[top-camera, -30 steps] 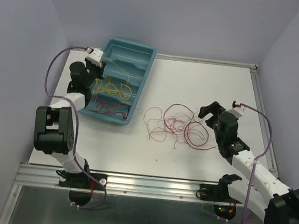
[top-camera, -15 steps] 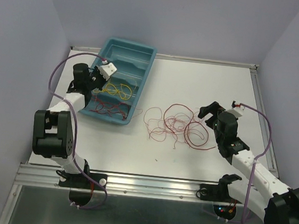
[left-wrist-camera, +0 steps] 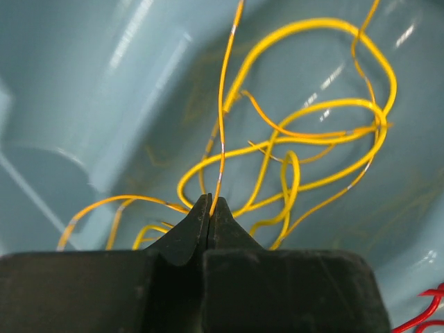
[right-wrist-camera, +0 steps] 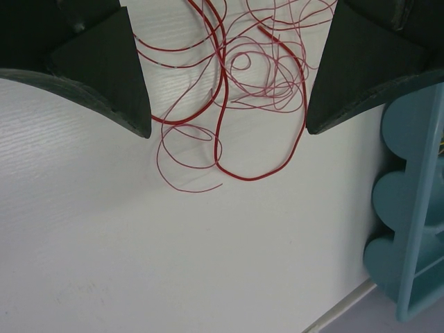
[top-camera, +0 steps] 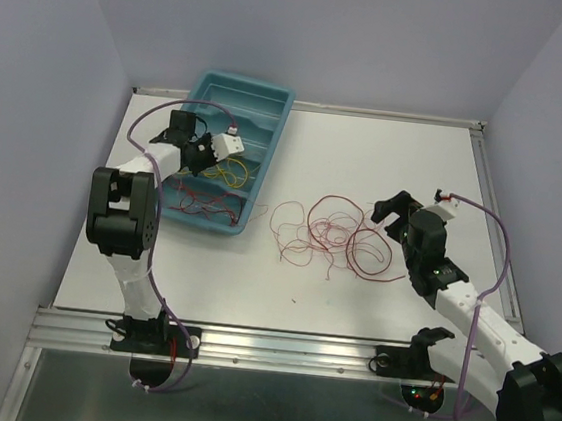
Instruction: Untangle the cables
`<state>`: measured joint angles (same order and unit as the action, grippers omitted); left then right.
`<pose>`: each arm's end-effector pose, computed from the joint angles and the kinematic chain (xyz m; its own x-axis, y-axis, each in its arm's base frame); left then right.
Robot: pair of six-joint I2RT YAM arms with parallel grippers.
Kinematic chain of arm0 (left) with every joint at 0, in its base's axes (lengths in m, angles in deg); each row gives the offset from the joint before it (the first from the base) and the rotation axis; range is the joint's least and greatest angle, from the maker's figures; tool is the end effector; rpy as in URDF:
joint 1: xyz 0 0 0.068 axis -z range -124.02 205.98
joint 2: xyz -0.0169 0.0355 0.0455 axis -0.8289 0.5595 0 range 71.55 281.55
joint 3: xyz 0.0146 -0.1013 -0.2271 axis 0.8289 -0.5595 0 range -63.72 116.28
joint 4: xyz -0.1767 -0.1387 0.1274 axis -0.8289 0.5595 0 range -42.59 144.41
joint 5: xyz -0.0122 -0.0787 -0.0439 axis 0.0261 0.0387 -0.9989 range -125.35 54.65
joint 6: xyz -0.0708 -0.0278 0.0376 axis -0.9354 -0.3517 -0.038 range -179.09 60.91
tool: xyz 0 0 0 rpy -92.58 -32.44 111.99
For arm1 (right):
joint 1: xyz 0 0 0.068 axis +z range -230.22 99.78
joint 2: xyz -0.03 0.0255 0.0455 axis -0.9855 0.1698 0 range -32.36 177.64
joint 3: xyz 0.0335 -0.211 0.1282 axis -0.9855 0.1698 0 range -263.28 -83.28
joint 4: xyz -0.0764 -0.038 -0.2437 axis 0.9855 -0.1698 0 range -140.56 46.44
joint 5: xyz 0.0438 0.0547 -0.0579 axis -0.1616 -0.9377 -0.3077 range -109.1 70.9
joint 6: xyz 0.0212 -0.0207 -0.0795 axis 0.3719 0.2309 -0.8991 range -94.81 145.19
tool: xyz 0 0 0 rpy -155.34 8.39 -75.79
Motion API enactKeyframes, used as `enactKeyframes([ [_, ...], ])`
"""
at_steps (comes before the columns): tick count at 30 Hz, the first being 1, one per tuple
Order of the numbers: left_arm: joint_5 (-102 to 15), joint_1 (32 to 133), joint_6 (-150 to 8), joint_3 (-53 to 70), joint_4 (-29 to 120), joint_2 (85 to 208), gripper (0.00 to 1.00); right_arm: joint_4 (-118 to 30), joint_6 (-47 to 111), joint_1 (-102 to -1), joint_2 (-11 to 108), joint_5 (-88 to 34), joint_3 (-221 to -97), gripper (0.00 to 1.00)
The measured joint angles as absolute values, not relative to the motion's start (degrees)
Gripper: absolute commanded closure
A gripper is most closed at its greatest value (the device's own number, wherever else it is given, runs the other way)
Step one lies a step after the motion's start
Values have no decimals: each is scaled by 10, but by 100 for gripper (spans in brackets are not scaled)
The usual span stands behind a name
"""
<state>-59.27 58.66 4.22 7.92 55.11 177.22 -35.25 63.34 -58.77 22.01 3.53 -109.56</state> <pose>0.4226 -0.0500 0.1639 0.0095 0.8171 -0.5764 0.7491 0.3761 0.5454 0.2490 0.0670 0.1991 -0.2480 0.5151 -0.8204 0.1942 0.8561 0.4789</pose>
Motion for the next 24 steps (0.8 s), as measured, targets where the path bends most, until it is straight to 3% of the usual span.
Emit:
enactKeyframes([
  [5,-556,592,67,99,594,1800,100,-350,633,-588,221,32,-1095,2],
  [7,-546,595,72,101,599,1801,93,-348,633,-588,224,29,-1095,3],
  [11,-539,598,75,105,603,1801,65,-337,627,-588,247,11,-1096,4],
  [17,-549,599,59,125,620,1785,45,-337,606,-588,311,-48,-1102,6],
  [24,-570,600,49,150,644,1734,40,-338,593,-588,364,-105,-1128,13],
])
